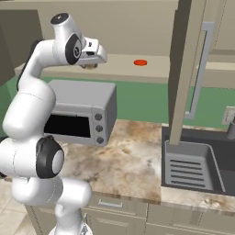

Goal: Pick the candle and candle from the dining table and place them in the open cabinet. Close the cabinet after placing the objects.

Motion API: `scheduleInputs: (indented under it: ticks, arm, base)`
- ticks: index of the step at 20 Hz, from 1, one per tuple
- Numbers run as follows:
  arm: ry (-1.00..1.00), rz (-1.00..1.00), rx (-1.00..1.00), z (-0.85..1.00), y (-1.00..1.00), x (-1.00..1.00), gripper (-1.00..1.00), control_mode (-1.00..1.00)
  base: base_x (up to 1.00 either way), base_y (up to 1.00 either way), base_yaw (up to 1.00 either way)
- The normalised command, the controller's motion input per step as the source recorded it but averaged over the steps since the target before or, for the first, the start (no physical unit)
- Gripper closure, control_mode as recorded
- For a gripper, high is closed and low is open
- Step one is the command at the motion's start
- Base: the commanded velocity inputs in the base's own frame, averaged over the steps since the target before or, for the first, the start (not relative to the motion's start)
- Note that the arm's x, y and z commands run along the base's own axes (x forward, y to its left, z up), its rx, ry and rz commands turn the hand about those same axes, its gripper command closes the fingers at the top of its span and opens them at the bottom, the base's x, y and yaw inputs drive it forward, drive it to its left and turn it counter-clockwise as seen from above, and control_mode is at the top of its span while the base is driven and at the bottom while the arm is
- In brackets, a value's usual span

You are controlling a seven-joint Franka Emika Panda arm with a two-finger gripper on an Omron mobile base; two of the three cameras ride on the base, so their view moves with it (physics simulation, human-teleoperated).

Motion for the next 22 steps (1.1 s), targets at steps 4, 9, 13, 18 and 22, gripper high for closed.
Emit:
scheduleInputs:
  ticks: [4,9,13,18,22]
  arm:
    - [0.17,0.00,0.00,-0.10,-0.07,0.16,1.00,-1.00]
    - [0.09,0.00,0.01,-0.11,-0.03,0.12,1.00,-1.00]
    - [0.00,0.00,0.00,-0.28,0.00,0.09,1.00,-1.00]
    - [0.00,0.00,0.00,-0.20,0.00,0.00,1.00,-1.00]
    - [0.00,0.00,0.00,0.00,0.00,0.00,1.00,-1.00]
  base:
    - [0.00,0.00,0.00]
    - [0.00,0.00,0.00]
    - [0.00,0.00,0.00]
    - [0.00,0.00,0.00]
    - [0.00,0.00,0.00]
